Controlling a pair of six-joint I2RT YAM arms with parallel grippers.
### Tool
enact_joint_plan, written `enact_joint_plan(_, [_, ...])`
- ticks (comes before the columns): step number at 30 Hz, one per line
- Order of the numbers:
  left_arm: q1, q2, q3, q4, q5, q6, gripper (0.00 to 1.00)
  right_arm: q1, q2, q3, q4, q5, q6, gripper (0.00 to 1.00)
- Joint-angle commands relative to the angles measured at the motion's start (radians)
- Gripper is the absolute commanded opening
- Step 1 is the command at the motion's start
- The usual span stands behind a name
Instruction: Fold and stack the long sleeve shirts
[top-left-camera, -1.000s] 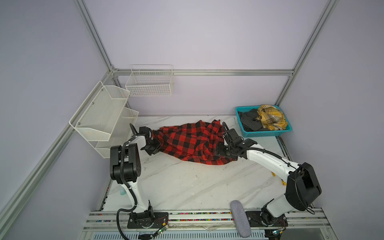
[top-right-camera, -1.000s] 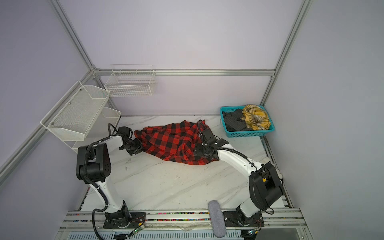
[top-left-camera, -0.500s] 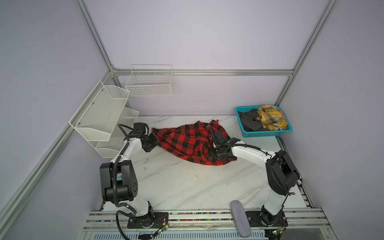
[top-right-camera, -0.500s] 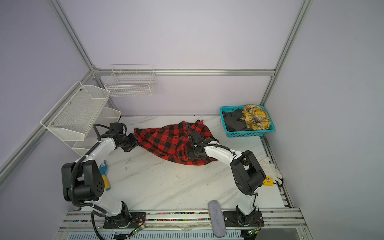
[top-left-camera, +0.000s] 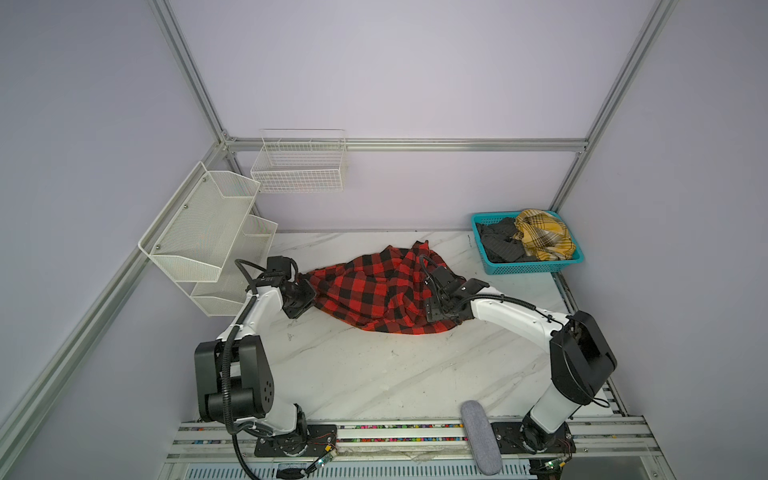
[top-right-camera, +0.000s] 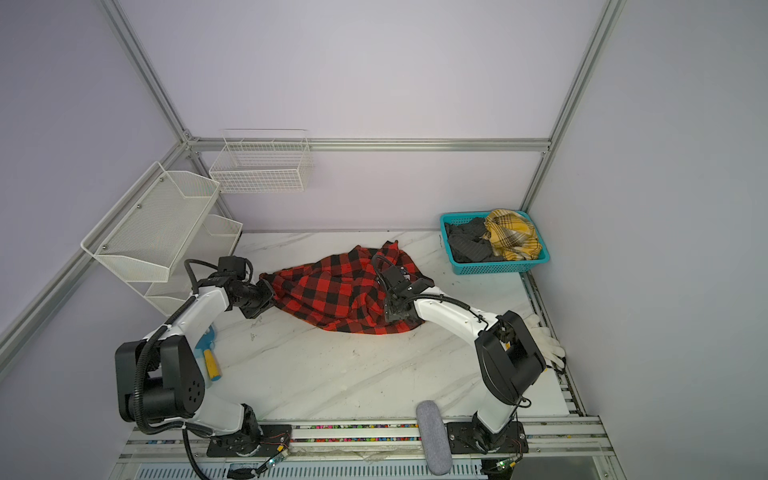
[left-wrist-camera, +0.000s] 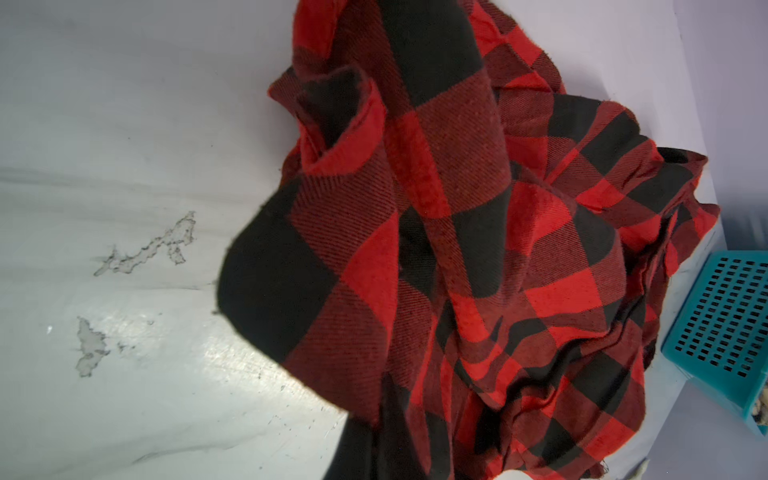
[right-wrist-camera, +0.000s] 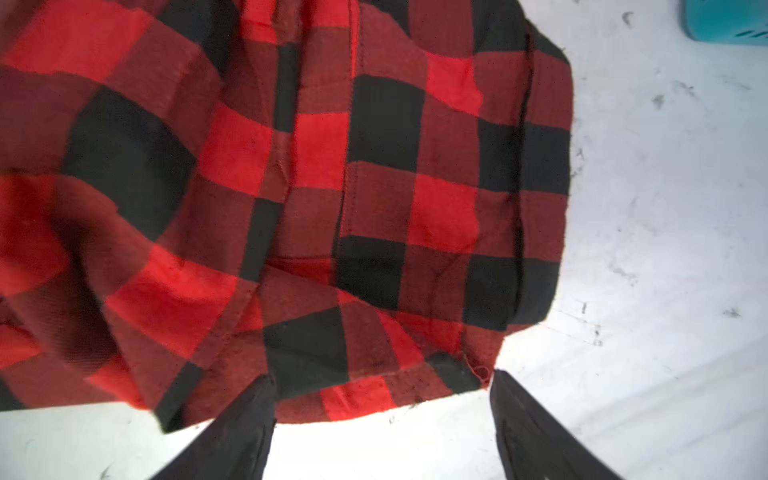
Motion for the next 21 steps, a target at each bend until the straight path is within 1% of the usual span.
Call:
enact_joint_plan(1, [0.008,0.036,0.069,-0.039,-0.055,0.06,0.0,0.007,-0.005,-0.022,-0.067,0.07,-0.009,0.82])
enact_joint_plan(4, [0.009,0.075,0.115,-0.059,-0.066,0.073,0.0,0.03,0.01,-0.022,-0.048,0.056,-0.036,0.8])
enact_joint_plan(9, [0.009,0.1,0.158,-0.077,-0.088,0.087,0.0,0.065,0.099,-0.015,-0.033,0.1,-0.039,0.77])
enact_joint_plan(12, [0.009,0.103,0.167,-0.085,-0.102,0.096,0.0,0.068,0.127,0.005,-0.024,0.122,-0.039,0.77])
enact_joint_plan(18, [0.008,0.109,0.172,-0.091,-0.116,0.105,0.0,0.068,0.193,0.053,-0.058,0.224,-0.03,0.77])
enact_joint_plan(21, [0.009,0.112,0.177,-0.091,-0.122,0.108,0.0,0.068,0.214,0.076,-0.06,0.252,-0.041,0.78])
